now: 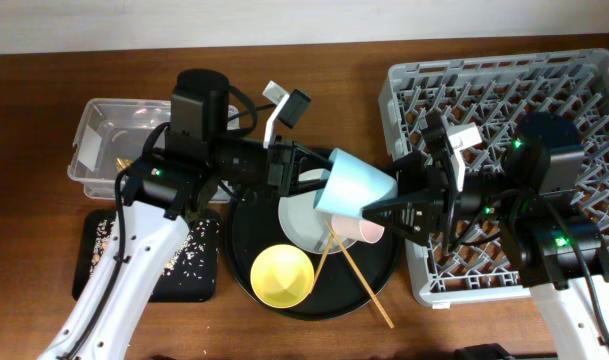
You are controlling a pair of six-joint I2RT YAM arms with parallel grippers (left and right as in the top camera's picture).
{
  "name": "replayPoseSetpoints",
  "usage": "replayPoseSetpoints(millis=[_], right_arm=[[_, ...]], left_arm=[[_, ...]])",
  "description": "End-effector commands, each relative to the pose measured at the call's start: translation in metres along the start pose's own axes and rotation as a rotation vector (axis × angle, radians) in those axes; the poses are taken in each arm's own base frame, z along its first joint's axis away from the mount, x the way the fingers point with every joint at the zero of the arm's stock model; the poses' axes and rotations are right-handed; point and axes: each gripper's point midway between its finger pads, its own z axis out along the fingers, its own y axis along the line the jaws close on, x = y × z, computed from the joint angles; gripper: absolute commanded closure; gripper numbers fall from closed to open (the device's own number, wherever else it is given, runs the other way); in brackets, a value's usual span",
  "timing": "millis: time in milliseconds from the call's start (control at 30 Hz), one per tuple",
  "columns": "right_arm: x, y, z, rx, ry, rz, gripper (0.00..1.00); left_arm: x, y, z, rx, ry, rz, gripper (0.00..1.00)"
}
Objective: Sort waste into correct bins and load items into the dishwasher rack
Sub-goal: 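Hand the blue cup from the left gripper to the right gripper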
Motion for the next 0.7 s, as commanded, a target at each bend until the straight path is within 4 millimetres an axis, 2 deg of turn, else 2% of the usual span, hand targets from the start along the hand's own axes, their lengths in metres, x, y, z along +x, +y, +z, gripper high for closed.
replayPoseSetpoints(millis=[0, 267, 300, 400, 500, 600, 667], right_arm=[[-0.001, 0.009, 0.002, -0.037, 0.009, -0.020, 0.32], [0.000, 0.009, 0.002, -0.039, 0.011, -0.012, 0.32], [0.000, 0.011, 0.003, -0.046, 0.016, -0.014, 0.28], [0.003, 0.018, 0.010, -0.074, 0.031, -0.031, 0.29], [0.000, 0.019, 0.010, -0.078, 0.027, -0.054, 0.44], [-0.001, 0.018, 0.010, -0.074, 0.023, -0.064, 0.46], [-0.007, 0.015, 0.010, -0.055, 0.008, -0.112, 0.47]], left_arm=[[-0.003, 0.003, 0.005, -0.037, -0.008, 0.023, 1.00], [-0.004, 0.006, 0.005, -0.054, -0.016, 0.027, 1.00], [-0.005, 0.008, 0.005, -0.062, -0.020, 0.027, 1.00], [-0.005, 0.008, 0.005, -0.065, -0.021, 0.026, 1.00], [-0.005, 0.008, 0.005, -0.064, -0.020, 0.026, 1.00], [-0.004, 0.009, 0.005, -0.066, -0.017, 0.015, 0.99], [0.007, 0.013, 0.004, -0.076, 0.006, -0.014, 0.93]])
